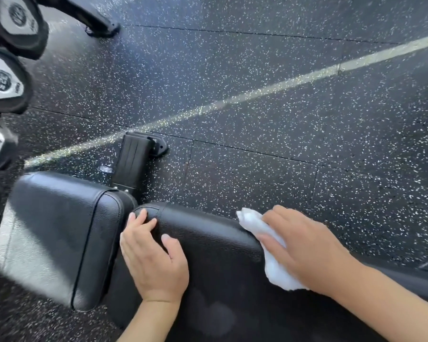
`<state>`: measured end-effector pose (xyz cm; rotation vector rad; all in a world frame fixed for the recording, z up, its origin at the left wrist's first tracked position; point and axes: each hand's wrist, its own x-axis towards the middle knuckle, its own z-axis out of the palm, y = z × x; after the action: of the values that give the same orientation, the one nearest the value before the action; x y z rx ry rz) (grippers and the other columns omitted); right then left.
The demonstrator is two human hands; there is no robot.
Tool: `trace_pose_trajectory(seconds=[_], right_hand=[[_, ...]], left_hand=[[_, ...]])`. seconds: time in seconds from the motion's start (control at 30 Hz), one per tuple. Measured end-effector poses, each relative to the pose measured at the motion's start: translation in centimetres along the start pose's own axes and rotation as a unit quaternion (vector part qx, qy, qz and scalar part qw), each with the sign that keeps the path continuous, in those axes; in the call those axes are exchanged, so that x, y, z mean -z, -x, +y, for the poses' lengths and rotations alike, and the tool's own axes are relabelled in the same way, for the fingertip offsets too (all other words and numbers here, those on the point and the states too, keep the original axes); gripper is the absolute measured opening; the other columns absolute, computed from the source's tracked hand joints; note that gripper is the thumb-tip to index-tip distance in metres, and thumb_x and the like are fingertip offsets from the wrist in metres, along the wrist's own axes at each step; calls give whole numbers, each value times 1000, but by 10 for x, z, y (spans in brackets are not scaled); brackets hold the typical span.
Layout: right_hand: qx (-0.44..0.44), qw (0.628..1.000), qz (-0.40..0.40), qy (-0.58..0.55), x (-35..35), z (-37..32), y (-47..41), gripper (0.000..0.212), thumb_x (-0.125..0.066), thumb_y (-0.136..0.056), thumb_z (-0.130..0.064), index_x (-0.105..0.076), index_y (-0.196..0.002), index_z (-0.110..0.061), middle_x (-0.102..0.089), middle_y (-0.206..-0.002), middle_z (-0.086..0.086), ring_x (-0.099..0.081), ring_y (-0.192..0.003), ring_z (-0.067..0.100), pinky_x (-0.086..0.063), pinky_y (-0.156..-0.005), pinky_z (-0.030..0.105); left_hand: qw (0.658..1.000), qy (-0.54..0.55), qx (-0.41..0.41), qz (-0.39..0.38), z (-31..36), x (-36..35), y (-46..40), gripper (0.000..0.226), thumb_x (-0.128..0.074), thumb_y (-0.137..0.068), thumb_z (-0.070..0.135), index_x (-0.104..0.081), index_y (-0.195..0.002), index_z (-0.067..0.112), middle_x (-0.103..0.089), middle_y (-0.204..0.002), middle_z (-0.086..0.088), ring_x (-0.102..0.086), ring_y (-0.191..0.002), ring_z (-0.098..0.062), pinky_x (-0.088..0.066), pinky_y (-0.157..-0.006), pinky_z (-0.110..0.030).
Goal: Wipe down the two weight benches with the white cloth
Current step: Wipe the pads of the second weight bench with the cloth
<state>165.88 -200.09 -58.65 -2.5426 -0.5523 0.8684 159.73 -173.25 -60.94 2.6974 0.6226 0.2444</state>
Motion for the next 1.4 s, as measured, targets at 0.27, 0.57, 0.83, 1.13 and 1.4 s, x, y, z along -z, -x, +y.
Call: trace_pose_trajectory(seconds=[0.27,0.57,0.83,1.13,1.4], right_hand=[[98,986,-23,-135,-12,-121,-142,27,-41,-108,-43,-49,-116,-18,-55,-112,3,-58,-105,31,-43,-80,42],[128,988,4,-91,-8,-58,-75,33,-36,-106,-53,-48,-122,-27,-46,-111,-7,-45,-95,19,-48,-87,39],[52,998,24,-11,-10,-45,-7,49,-27,-106,-55,-46,-143,-30,-50,-137,-5,-55,-113,24,-50,-89,39],[36,998,41,22,-22,-126,-97,40,-22,-107,-47,-47,-129,-26,-47,-123,-4,-46,-106,23,-44,-87,41],[-19,998,46,-34,-7,-47,7,32,-34,-110,-36,-58,-129,-25,-52,-120,-11,-49,-101,18,-44,-90,39]], left_hand=[[1000,1,-8,-4,-6,-3,-3,38,-42,-97,20,-58,-116,-8,-58,-135,-27,-47,-139,-51,-38,-110,-68],[1000,-17,-13,-6,-3,-2,-3,42,-40,-90,15,-59,-116,-13,-57,-138,-30,-46,-140,-52,-36,-112,-68],[1000,-10,-16,2,-4,-3,-1,39,-43,-88,13,-57,-117,-8,-57,-140,-27,-44,-144,-49,-34,-114,-68],[1000,12,-12,-16,-5,1,-2,38,-46,-89,12,-58,-120,-7,-56,-143,-26,-44,-145,-49,-34,-113,-72],[1000,19,-4,-17,-4,5,-2,42,-47,-86,13,-58,-122,-7,-56,-143,-24,-43,-146,-48,-31,-116,-70]])
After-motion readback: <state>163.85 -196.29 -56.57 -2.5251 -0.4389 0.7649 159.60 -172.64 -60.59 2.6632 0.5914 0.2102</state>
